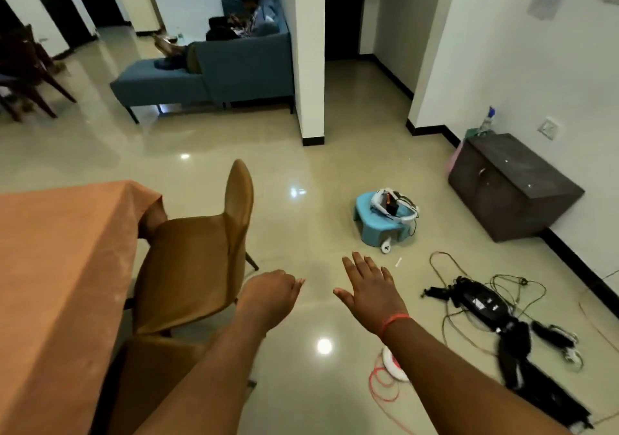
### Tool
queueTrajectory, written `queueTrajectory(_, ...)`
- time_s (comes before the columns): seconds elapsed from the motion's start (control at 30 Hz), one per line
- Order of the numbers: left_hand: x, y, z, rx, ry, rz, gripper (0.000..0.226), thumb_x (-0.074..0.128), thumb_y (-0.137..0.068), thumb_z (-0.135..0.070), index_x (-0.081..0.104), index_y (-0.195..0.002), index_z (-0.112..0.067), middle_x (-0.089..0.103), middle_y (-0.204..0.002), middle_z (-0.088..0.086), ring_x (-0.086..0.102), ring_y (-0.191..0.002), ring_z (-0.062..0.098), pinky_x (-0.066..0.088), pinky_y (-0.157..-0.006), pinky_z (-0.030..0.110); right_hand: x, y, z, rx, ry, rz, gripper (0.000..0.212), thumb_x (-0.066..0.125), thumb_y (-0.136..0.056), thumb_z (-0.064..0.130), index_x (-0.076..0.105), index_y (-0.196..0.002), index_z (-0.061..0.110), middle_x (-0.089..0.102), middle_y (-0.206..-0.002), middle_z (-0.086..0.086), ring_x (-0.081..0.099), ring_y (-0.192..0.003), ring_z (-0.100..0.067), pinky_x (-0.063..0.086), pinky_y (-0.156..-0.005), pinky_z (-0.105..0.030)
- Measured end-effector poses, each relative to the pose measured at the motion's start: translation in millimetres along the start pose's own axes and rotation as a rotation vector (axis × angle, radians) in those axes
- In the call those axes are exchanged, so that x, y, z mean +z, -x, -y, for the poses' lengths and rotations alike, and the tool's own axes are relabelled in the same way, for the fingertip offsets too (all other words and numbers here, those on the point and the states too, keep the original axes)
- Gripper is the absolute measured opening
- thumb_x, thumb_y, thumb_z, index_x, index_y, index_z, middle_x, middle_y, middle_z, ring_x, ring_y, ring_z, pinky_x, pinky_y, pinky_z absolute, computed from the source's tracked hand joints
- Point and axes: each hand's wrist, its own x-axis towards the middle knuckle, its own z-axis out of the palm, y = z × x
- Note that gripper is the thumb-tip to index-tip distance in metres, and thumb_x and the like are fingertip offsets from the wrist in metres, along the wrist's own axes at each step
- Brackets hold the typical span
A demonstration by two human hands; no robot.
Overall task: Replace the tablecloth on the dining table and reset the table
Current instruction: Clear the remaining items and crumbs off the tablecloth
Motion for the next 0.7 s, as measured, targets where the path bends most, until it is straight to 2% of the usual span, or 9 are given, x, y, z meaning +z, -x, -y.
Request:
queueTrajectory(0.07, -3, -36, -21, -0.007, -0.002, 0.007, 0.053, 0.023, -0.104, -0.052, 0.066, -0.097, -0.022, 0.065, -0.100, 0.001, 0.064, -0.089, 0.023, 0.044, -0.068, 0.034, -13, -26, -44, -0.003, 0.031, 0.012, 0.087, -0.001, -0.083, 0.072, 0.006, -0.158, 0.028, 0.004, -0.167, -0.001, 0.010, -0.153, -0.026, 0.016, -0.121, -0.051)
queueTrajectory(0.13, -6, -69, -32, 0.001, -0.005, 0.020, 0.053, 0.022, -0.104, -0.052, 0.066, -0.098, -0.022, 0.064, -0.100, 0.001, 0.064, -0.088, 0.023, 0.043, -0.066, 0.033, -26, -61, -75, 0.012, 0.041, 0.023, 0.080, 0.012, -0.091, 0.070, 0.006, -0.158, 0.028, 0.005, -0.167, -0.001, 0.010, -0.153, -0.027, 0.016, -0.121, -0.052)
queueTrajectory(0.27, -7, -135, -22, -0.058, -0.022, 0.037, 0.052, 0.021, -0.105, -0.049, 0.064, -0.101, -0.020, 0.063, -0.101, 0.002, 0.064, -0.087, 0.024, 0.043, -0.066, 0.033, -25, -145, -95, -0.018, 0.028, 0.024, 0.075, 0.023, -0.096, 0.068, 0.007, -0.158, 0.028, 0.004, -0.167, 0.000, 0.007, -0.153, -0.025, 0.013, -0.121, -0.052)
queueTrajectory(0.4, -1, -206, 7, -0.094, -0.029, 0.061, 0.053, 0.021, -0.106, -0.048, 0.065, -0.103, -0.019, 0.063, -0.101, 0.002, 0.064, -0.085, 0.023, 0.048, -0.068, 0.035, -20, -234, -91, -0.088, 0.016, 0.066, 0.075, 0.022, -0.096, 0.068, 0.004, -0.158, 0.030, 0.000, -0.167, 0.002, 0.003, -0.154, -0.023, 0.009, -0.121, -0.052)
queueTrajectory(0.53, -4, -314, 56, -0.111, -0.007, 0.054, 0.053, 0.021, -0.106, -0.047, 0.065, -0.105, -0.019, 0.064, -0.103, 0.003, 0.064, -0.087, 0.023, 0.051, -0.071, 0.035, -36, -356, -87, -0.119, 0.042, 0.090, 0.077, 0.019, -0.093, 0.070, 0.003, -0.158, 0.031, 0.000, -0.167, 0.003, 0.003, -0.154, -0.024, 0.011, -0.122, -0.052)
queueTrajectory(0.7, -40, -441, 101, -0.107, -0.021, 0.005, 0.053, 0.021, -0.105, -0.048, 0.065, -0.101, -0.020, 0.064, -0.101, 0.002, 0.064, -0.086, 0.024, 0.049, -0.068, 0.035, -79, -488, -86, -0.098, 0.010, 0.040, 0.086, 0.005, -0.083, 0.075, 0.005, -0.158, 0.030, 0.002, -0.167, 0.001, 0.005, -0.153, -0.025, 0.013, -0.122, -0.052)
